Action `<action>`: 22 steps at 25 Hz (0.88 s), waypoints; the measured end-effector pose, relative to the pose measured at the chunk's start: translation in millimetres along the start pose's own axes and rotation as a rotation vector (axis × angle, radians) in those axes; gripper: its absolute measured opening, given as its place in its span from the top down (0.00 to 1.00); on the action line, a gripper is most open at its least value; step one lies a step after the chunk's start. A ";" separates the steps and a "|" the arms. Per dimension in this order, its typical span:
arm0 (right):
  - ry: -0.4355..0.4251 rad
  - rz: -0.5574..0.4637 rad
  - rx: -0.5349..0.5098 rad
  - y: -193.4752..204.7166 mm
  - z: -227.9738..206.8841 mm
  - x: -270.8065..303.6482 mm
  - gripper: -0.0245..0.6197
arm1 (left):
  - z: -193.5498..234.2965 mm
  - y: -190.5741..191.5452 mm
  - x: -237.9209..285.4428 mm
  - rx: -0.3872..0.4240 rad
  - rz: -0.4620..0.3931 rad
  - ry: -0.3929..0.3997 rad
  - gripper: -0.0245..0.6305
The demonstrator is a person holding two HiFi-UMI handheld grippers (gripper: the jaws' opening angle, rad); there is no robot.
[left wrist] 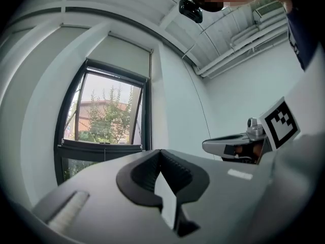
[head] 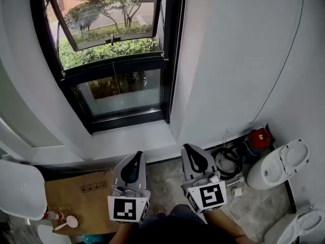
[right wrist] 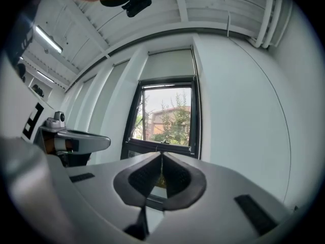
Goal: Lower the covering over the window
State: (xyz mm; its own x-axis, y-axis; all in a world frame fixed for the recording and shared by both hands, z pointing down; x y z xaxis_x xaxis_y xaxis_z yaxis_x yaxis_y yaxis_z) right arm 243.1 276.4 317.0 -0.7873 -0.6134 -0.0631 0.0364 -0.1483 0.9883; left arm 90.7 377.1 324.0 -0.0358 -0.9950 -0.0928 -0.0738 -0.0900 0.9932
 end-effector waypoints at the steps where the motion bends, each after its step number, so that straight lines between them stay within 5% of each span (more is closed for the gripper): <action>1: 0.004 0.013 0.001 2.8 -0.6 6.2 0.94 | 4.5 2.6 5.5 -0.005 -0.002 0.006 0.95; 13: -0.017 -0.012 0.001 15.2 -17.2 113.0 0.94 | 59.9 13.6 86.4 -0.015 -0.015 0.034 0.95; 22: 0.001 0.014 -0.014 30.4 -66.6 233.6 0.94 | 114.2 29.4 201.2 -0.013 0.002 0.065 0.95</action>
State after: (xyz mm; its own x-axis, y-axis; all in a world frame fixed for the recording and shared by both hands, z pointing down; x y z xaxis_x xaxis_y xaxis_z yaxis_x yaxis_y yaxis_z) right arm 101.3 76.9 323.0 -0.7860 -0.6163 -0.0496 0.0557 -0.1505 0.9870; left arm -32.5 179.1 326.6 0.0288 -0.9958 -0.0867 -0.0606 -0.0883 0.9942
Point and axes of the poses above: the fingertips, and each gripper's own axes: x forward along the fingers, z to its left, y out of its underside, the point moved 7 cm from there along -x, backward along the fingers, and after that the axes turned 3 degrees about y, right-handed, at the moved point
